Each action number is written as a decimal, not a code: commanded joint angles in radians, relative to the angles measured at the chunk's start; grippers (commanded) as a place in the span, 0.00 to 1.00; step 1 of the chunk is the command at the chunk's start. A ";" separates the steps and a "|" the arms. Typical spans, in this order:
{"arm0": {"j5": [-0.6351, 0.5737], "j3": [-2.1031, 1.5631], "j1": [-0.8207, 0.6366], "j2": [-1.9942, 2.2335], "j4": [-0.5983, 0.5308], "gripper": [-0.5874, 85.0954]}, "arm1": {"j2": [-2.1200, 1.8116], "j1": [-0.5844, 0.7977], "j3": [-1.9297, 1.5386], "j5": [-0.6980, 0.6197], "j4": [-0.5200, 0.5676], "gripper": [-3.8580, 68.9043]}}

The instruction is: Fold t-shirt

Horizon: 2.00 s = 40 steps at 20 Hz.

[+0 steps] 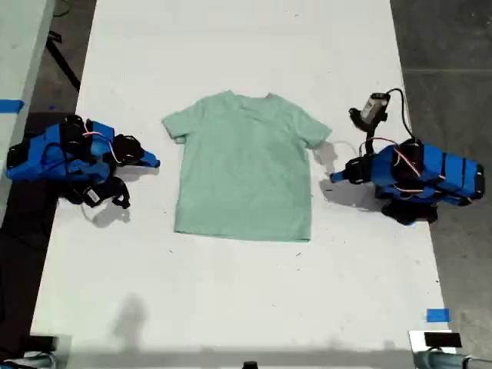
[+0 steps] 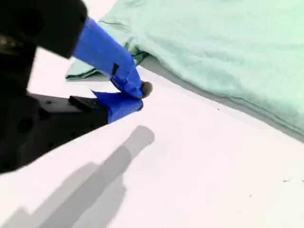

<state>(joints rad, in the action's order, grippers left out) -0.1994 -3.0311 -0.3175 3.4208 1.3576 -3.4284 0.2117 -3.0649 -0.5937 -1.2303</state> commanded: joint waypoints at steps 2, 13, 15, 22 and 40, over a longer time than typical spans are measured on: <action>0.064 0.008 0.354 0.002 0.009 0.09 | -0.005 -0.150 0.006 0.390 -0.003 0.05; 0.077 0.014 0.364 0.002 -0.018 0.10 | -0.006 -0.192 0.018 0.810 -0.005 0.05; 0.117 0.012 0.362 0.002 -0.087 0.09 | -0.006 -0.201 0.034 0.755 -0.020 0.05; 0.591 0.043 0.247 0.002 -0.072 0.08 | -0.006 -0.075 0.083 0.781 0.130 0.04; 0.044 0.983 -0.245 -0.894 0.051 0.01 | 1.080 0.468 1.285 0.193 -0.305 0.04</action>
<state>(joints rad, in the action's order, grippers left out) -0.0997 -2.2166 -0.5047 2.6430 1.3698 -2.4559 0.6274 -1.9758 -0.3344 -1.4696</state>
